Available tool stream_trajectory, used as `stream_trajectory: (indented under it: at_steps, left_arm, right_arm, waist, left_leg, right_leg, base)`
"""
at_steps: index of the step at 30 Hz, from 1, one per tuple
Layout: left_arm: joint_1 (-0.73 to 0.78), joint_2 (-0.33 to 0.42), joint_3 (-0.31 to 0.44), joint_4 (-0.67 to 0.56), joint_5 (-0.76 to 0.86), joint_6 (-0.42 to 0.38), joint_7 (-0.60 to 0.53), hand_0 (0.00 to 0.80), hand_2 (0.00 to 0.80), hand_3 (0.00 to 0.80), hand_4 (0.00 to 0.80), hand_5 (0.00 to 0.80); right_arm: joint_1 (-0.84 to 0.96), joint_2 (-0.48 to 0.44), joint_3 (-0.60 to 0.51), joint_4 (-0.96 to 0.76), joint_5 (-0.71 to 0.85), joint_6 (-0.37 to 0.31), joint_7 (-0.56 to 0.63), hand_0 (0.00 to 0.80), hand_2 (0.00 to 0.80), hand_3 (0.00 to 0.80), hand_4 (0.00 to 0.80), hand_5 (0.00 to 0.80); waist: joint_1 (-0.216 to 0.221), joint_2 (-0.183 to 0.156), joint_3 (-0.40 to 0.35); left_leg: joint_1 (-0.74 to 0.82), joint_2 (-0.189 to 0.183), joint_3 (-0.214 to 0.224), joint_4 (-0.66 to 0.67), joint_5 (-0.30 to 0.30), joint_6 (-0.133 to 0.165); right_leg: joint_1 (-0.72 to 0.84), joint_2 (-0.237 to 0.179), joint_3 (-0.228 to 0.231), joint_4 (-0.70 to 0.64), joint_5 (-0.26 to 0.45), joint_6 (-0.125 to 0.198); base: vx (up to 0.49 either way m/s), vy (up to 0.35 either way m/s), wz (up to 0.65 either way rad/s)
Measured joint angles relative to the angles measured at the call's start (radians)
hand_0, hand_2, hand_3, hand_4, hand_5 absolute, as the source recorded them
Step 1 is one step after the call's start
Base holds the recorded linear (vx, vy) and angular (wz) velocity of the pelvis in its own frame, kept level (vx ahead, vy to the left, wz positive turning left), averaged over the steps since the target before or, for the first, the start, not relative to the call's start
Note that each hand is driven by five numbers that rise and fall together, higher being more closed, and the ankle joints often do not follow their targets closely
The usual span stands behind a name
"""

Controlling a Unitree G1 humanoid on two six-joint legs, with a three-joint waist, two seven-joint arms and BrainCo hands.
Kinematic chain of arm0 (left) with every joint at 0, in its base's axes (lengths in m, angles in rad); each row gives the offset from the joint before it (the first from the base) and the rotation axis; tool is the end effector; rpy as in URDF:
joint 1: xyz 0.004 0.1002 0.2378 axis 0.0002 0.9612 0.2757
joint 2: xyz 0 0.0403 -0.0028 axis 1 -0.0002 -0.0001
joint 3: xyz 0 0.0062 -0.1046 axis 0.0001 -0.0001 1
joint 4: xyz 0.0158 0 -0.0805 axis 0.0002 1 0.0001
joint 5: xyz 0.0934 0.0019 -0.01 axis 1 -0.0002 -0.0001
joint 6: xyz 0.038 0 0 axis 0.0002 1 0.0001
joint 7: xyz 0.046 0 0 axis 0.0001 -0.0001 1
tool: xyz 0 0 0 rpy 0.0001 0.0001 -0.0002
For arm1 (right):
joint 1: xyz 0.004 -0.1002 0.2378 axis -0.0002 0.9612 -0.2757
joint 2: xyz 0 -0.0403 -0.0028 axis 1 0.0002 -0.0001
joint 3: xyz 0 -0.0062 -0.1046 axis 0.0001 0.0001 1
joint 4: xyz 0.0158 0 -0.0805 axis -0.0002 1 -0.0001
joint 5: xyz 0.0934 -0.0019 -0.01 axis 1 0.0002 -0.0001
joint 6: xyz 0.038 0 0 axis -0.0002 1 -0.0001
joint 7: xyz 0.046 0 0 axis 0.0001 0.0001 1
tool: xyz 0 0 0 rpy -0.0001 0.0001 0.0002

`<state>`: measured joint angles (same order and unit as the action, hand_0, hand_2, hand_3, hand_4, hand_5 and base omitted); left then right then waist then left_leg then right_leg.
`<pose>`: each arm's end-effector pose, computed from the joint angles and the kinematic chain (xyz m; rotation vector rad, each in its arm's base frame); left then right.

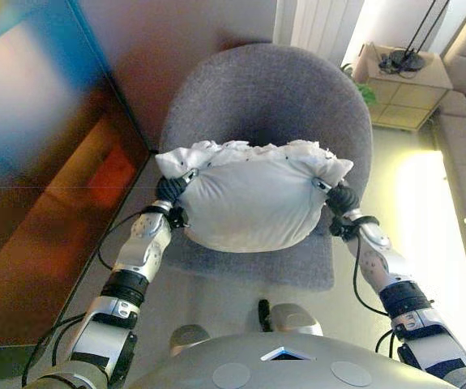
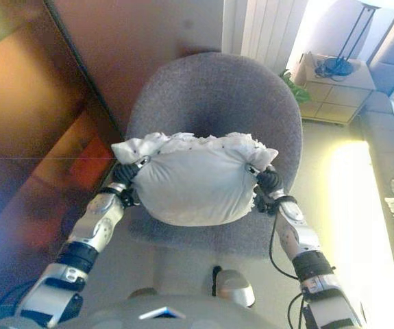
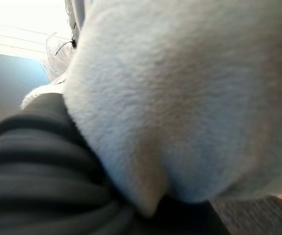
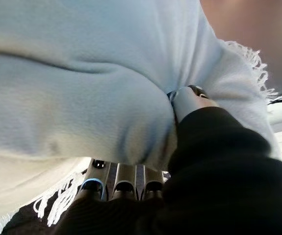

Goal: Pick up the cushion and take it to the sofa

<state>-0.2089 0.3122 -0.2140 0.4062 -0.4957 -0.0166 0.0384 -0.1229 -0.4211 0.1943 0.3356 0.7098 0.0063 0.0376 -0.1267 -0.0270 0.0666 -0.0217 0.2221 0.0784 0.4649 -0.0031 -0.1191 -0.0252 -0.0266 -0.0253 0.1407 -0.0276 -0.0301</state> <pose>0.2296 0.1827 0.0152 -0.1148 0.2444 -0.0653 0.2124 -0.2129 0.0158 0.2507 0.2751 0.0694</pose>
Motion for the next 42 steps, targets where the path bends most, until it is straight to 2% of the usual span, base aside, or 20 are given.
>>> stream_trajectory:
  at_steps: [3, 5, 7, 8, 9, 10, 11, 13, 17, 23, 27, 30, 31, 34, 35, 36, 38, 40, 41, 42]
  left_arm:
    - [-0.006, 0.005, -0.001, 0.000, -0.003, 0.000, -0.002, 0.800, 0.800, 0.800, 0.800, 0.800]
    - [-0.006, 0.007, -0.003, 0.001, -0.010, 0.000, -0.001, 0.800, 0.800, 0.800, 0.800, 0.800]
    - [-0.007, 0.016, -0.007, 0.008, -0.010, 0.000, 0.003, 0.800, 0.800, 0.800, 0.800, 0.800]
    - [-0.007, 0.018, -0.013, 0.008, -0.010, -0.001, 0.007, 0.800, 0.800, 0.800, 0.800, 0.800]
    - [-0.007, 0.014, -0.021, 0.007, -0.011, -0.004, 0.009, 0.800, 0.800, 0.800, 0.800, 0.800]
    - [-0.004, 0.013, -0.022, 0.008, -0.011, -0.005, 0.013, 0.800, 0.800, 0.800, 0.800, 0.800]
    - [-0.004, 0.017, -0.020, 0.007, -0.011, -0.005, 0.016, 0.800, 0.800, 0.800, 0.800, 0.800]
    - [-0.004, 0.049, -0.017, 0.008, -0.011, -0.008, 0.016, 0.800, 0.800, 0.800, 0.800, 0.800]
    - [-0.012, 0.051, -0.017, 0.007, -0.031, -0.014, 0.013, 0.800, 0.800, 0.800, 0.800, 0.800]
    - [-0.017, 0.048, -0.021, 0.007, -0.031, -0.015, 0.015, 0.800, 0.800, 0.800, 0.800, 0.800]
    - [-0.036, 0.038, -0.022, 0.007, -0.029, -0.012, 0.014, 0.800, 0.800, 0.800, 0.800, 0.800]
    - [-0.064, 0.038, -0.040, 0.008, -0.027, -0.002, 0.012, 0.800, 0.800, 0.800, 0.800, 0.800]
    - [-0.064, 0.040, -0.041, 0.007, -0.027, 0.008, 0.012, 0.800, 0.800, 0.800, 0.800, 0.800]
    - [-0.068, 0.051, -0.040, 0.006, -0.027, 0.013, 0.012, 0.800, 0.800, 0.800, 0.800, 0.800]
    - [-0.067, 0.044, -0.042, 0.007, -0.027, 0.015, 0.013, 0.800, 0.800, 0.800, 0.800, 0.800]
    - [-0.067, 0.043, -0.042, 0.007, -0.027, 0.021, 0.014, 0.800, 0.800, 0.800, 0.800, 0.800]
    - [-0.070, 0.042, -0.044, 0.007, -0.025, 0.024, 0.021, 0.800, 0.800, 0.800, 0.800, 0.800]
    - [-0.087, 0.041, -0.047, 0.008, -0.007, 0.027, 0.041, 0.800, 0.800, 0.800, 0.800, 0.800]
    - [-0.101, 0.044, -0.053, 0.009, -0.005, 0.031, 0.046, 0.800, 0.800, 0.800, 0.800, 0.800]
    - [-0.114, 0.052, -0.059, 0.016, 0.002, 0.032, 0.048, 0.800, 0.800, 0.800, 0.800, 0.800]
  right_arm:
    - [0.000, 0.007, -0.009, -0.005, 0.000, 0.000, -0.001, 0.800, 0.800, 0.800, 0.800, 0.800]
    - [0.000, 0.012, -0.017, -0.006, -0.002, 0.001, -0.001, 0.800, 0.800, 0.800, 0.800, 0.800]
    - [0.000, 0.021, -0.016, -0.006, -0.014, 0.005, -0.001, 0.800, 0.800, 0.800, 0.800, 0.800]
    - [0.000, 0.015, -0.016, -0.006, -0.017, 0.008, -0.001, 0.800, 0.800, 0.800, 0.800, 0.800]
    - [-0.001, 0.001, -0.016, -0.009, -0.018, 0.009, -0.001, 0.800, 0.800, 0.800, 0.800, 0.800]
    - [0.000, 0.003, -0.015, -0.009, -0.020, 0.013, -0.001, 0.800, 0.800, 0.800, 0.800, 0.800]
    - [0.000, 0.007, -0.006, -0.012, -0.020, 0.020, -0.001, 0.800, 0.800, 0.800, 0.800, 0.800]
    - [0.004, 0.020, 0.016, -0.014, -0.020, 0.031, 0.000, 0.800, 0.800, 0.800, 0.800, 0.800]
    - [0.005, 0.024, 0.014, -0.015, -0.020, 0.037, -0.005, 0.800, 0.800, 0.800, 0.800, 0.800]
    - [-0.002, 0.030, 0.004, -0.017, -0.019, 0.035, -0.036, 0.800, 0.800, 0.800, 0.800, 0.800]
    - [-0.014, 0.052, -0.015, -0.017, -0.019, 0.011, -0.081, 0.800, 0.800, 0.800, 0.800, 0.800]
    - [-0.020, 0.064, -0.026, -0.017, -0.019, -0.013, -0.123, 0.800, 0.800, 0.800, 0.800, 0.800]
    - [-0.016, 0.068, -0.025, -0.015, -0.019, -0.015, -0.132, 0.800, 0.800, 0.800, 0.800, 0.800]
    - [-0.010, 0.071, -0.018, -0.015, -0.019, -0.017, -0.134, 0.800, 0.800, 0.800, 0.800, 0.800]
    - [-0.007, 0.071, -0.018, -0.014, -0.019, -0.019, -0.130, 0.800, 0.800, 0.800, 0.800, 0.800]
    - [-0.003, 0.071, -0.018, -0.012, -0.019, -0.020, -0.126, 0.800, 0.800, 0.800, 0.800, 0.800]
    - [0.000, 0.073, -0.017, -0.010, -0.014, -0.021, -0.123, 0.800, 0.800, 0.800, 0.800, 0.800]
    - [-0.016, 0.072, -0.017, -0.001, -0.008, -0.021, -0.120, 0.800, 0.800, 0.800, 0.800, 0.800]
    - [-0.025, 0.072, -0.017, 0.016, 0.008, -0.021, -0.121, 0.800, 0.800, 0.800, 0.800, 0.800]
    - [-0.042, 0.072, -0.019, 0.051, 0.015, -0.021, -0.120, 0.800, 0.800, 0.800, 0.800, 0.800]
  waist:
    - [-0.001, -0.018, 0.002]
    - [0.009, -0.023, 0.004]
    - [0.016, -0.028, 0.011]
    - [0.028, -0.017, 0.013]
    - [0.041, 0.016, 0.019]
    - [0.067, 0.029, 0.022]
    - [0.086, 0.034, 0.024]
    - [0.084, 0.019, 0.021]
    - [0.061, 0.020, 0.028]
    - [0.064, 0.010, 0.034]
    - [0.069, 0.023, 0.048]
    - [0.070, 0.040, 0.061]
    - [0.071, 0.041, 0.061]
    - [0.073, 0.038, 0.055]
    - [0.076, 0.036, 0.055]
    - [0.076, 0.038, 0.054]
    - [0.065, 0.031, 0.052]
    - [0.056, 0.012, 0.064]
    - [0.052, -0.016, 0.072]
    - [0.040, -0.044, 0.087]
  left_leg:
    - [-0.005, -0.004, 0.029, -0.112, -0.018, -0.020]
    - [-0.007, -0.016, 0.027, -0.258, -0.016, -0.017]
    - [-0.008, -0.045, 0.021, -0.403, 0.002, 0.006]
    - [0.001, -0.053, 0.016, -0.476, 0.022, 0.026]
    - [0.012, -0.048, 0.006, -0.528, 0.026, 0.033]
    - [0.017, -0.052, 0.014, -0.514, 0.074, 0.011]
    - [0.011, -0.055, 0.052, -0.489, 0.086, 0.011]
    - [0.013, -0.086, 0.079, -0.480, 0.107, 0.023]
    - [0.016, -0.140, 0.080, -0.490, 0.112, 0.053]
    - [0.028, -0.160, 0.078, -0.504, 0.101, 0.064]
    - [0.022, -0.153, 0.093, -0.487, 0.079, 0.077]
    - [0.009, -0.152, 0.094, -0.455, 0.064, 0.098]
    - [0.020, -0.156, 0.093, -0.461, 0.063, 0.099]
    - [0.026, -0.157, 0.081, -0.468, 0.073, 0.112]
    - [0.022, -0.157, 0.066, -0.468, 0.077, 0.116]
    - [0.014, -0.157, 0.047, -0.464, 0.078, 0.116]
    - [-0.017, -0.158, 0.019, -0.440, 0.079, 0.112]
    - [-0.053, -0.157, -0.005, -0.398, 0.067, 0.093]
    - [-0.075, -0.157, -0.012, -0.358, 0.052, 0.070]
    - [-0.092, -0.149, -0.012, -0.311, 0.035, 0.048]
  right_leg:
    - [0.022, 0.002, -0.027, -0.027, -0.002, -0.004]
    - [0.032, 0.000, -0.027, -0.046, -0.004, -0.002]
    - [0.056, -0.013, 0.005, -0.069, -0.006, 0.015]
    - [0.057, -0.014, 0.027, -0.068, -0.012, 0.034]
    - [0.057, -0.004, 0.044, -0.067, -0.019, 0.053]
    - [0.059, -0.011, 0.066, -0.068, -0.024, 0.069]
    - [0.057, -0.018, 0.070, -0.050, -0.032, 0.082]
    - [0.072, -0.042, 0.064, -0.030, -0.063, 0.108]
    - [0.121, -0.095, 0.030, -0.104, -0.036, 0.144]
    - [0.121, -0.107, -0.002, -0.087, -0.042, 0.155]
    - [0.047, -0.117, -0.083, 0.054, -0.044, 0.154]
    - [-0.079, -0.140, -0.090, 0.305, -0.034, 0.145]
    - [-0.090, -0.147, -0.093, 0.334, -0.018, 0.128]
    - [-0.092, -0.155, -0.082, 0.331, -0.005, 0.117]
    - [-0.090, -0.151, -0.065, 0.311, -0.036, 0.113]
    - [-0.075, -0.148, -0.049, 0.251, -0.067, 0.117]
    - [-0.065, -0.161, -0.009, 0.101, -0.057, 0.134]
    - [-0.084, -0.182, 0.037, 0.014, -0.019, 0.173]
    - [-0.069, -0.195, 0.057, -0.031, -0.006, 0.177]
    - [-0.051, -0.201, 0.052, -0.025, 0.060, 0.206]
  base:
    - [0.196, 0.131, 0.33]
    - [0.196, 0.112, 0.26]
    - [0.222, 0.100, 0.09]
    - [0.228, 0.102, -0.23]
    - [0.210, 0.107, -0.57]
    - [0.173, 0.112, -0.79]
    - [0.161, 0.125, -0.71]
    - [0.121, 0.130, -0.20]
    - [0.140, 0.197, 0.25]
    - [0.144, 0.194, 0.02]
    - [0.134, 0.239, -0.14]
    - [0.167, 0.128, -0.02]
    - [0.151, 0.007, 0.06]
    - [0.173, -0.123, 0.15]
    - [0.168, -0.227, 0.19]
    - [0.129, -0.276, 0.19]
    - [0.111, -0.263, 0.22]
    - [0.127, -0.175, 0.24]
    - [0.154, -0.141, 0.56]
    - [0.196, -0.129, 0.83]
